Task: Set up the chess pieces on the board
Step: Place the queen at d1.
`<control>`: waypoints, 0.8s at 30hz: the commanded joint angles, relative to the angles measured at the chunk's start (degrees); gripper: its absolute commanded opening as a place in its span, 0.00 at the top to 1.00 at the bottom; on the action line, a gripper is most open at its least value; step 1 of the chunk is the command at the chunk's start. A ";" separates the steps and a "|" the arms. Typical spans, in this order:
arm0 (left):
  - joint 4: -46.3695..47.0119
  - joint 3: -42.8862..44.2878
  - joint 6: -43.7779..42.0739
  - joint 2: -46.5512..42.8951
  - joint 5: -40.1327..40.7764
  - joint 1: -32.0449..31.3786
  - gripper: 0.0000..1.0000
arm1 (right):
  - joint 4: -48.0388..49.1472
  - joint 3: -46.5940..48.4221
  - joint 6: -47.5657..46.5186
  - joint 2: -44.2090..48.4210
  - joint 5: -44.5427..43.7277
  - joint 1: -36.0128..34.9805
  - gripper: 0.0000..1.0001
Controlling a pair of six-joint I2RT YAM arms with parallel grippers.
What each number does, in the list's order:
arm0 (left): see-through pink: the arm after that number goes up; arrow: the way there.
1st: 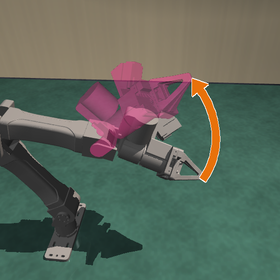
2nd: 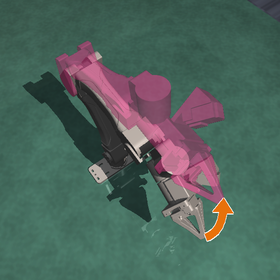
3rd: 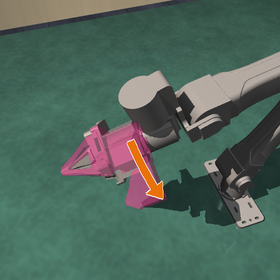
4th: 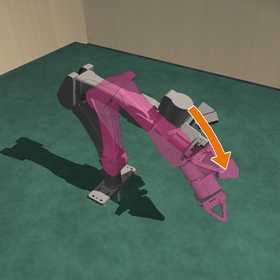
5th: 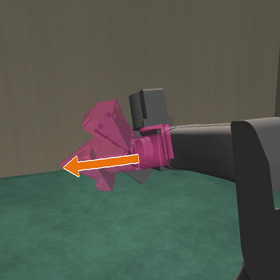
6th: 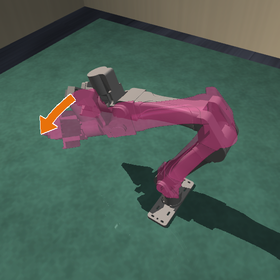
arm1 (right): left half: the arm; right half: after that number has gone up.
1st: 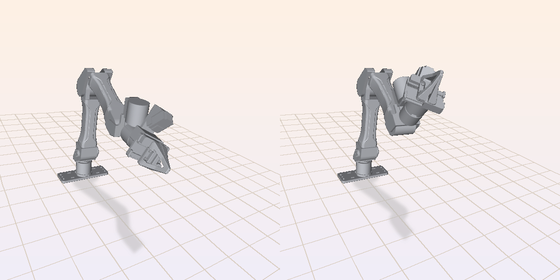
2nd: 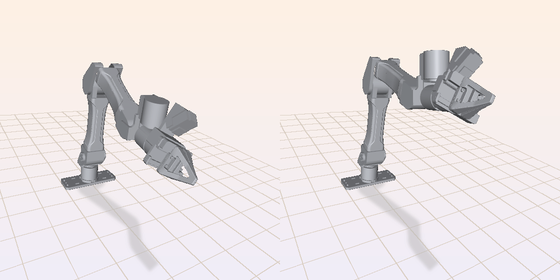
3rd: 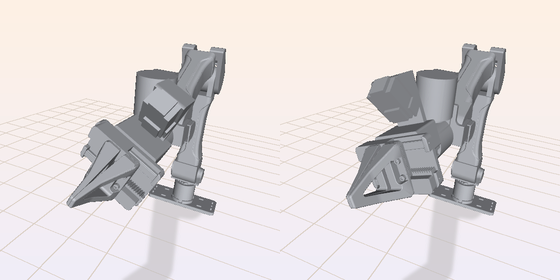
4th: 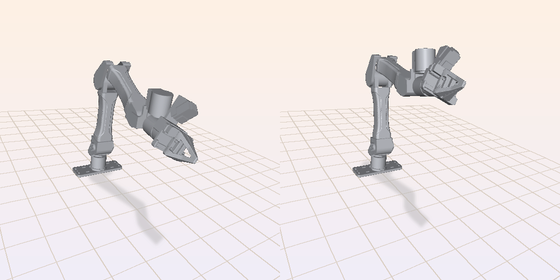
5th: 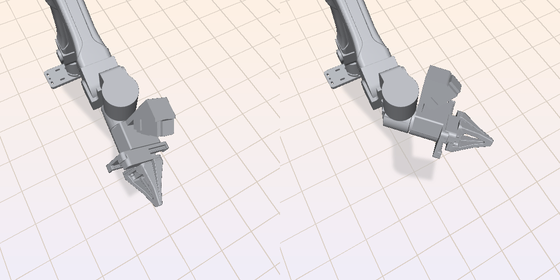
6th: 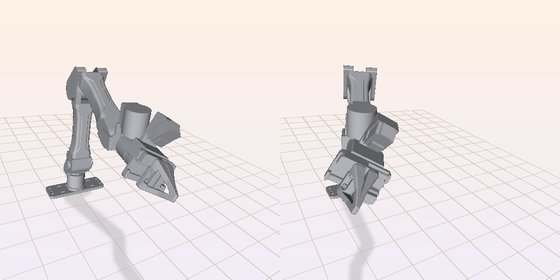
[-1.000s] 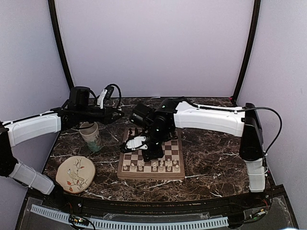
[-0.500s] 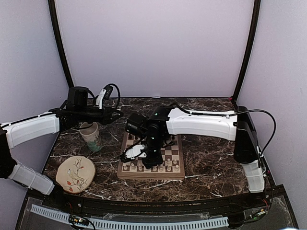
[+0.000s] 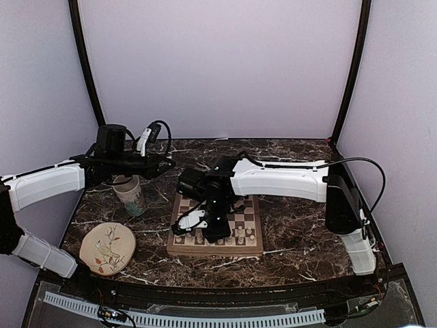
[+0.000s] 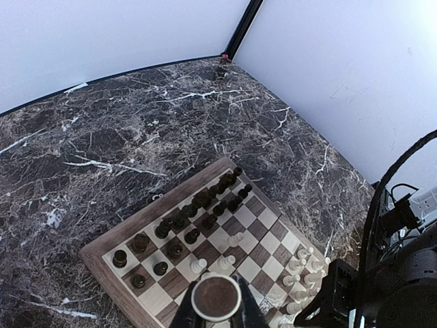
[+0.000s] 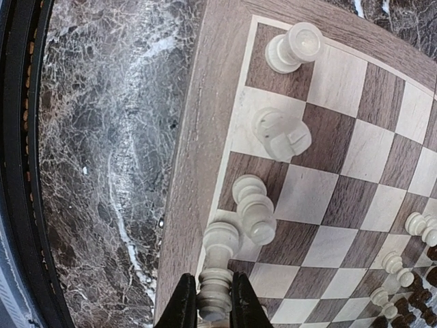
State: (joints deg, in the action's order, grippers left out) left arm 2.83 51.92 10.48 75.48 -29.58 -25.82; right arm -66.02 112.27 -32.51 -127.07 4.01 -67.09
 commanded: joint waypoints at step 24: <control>0.16 -1.07 -0.81 -0.76 -1.57 -0.05 0.92 | 0.26 2.21 1.63 -0.25 -4.06 -0.41 0.69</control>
State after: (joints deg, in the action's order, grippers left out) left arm 2.85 51.59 10.48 75.48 -30.09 -25.82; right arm -66.00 112.66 -31.20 -128.29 1.30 -67.09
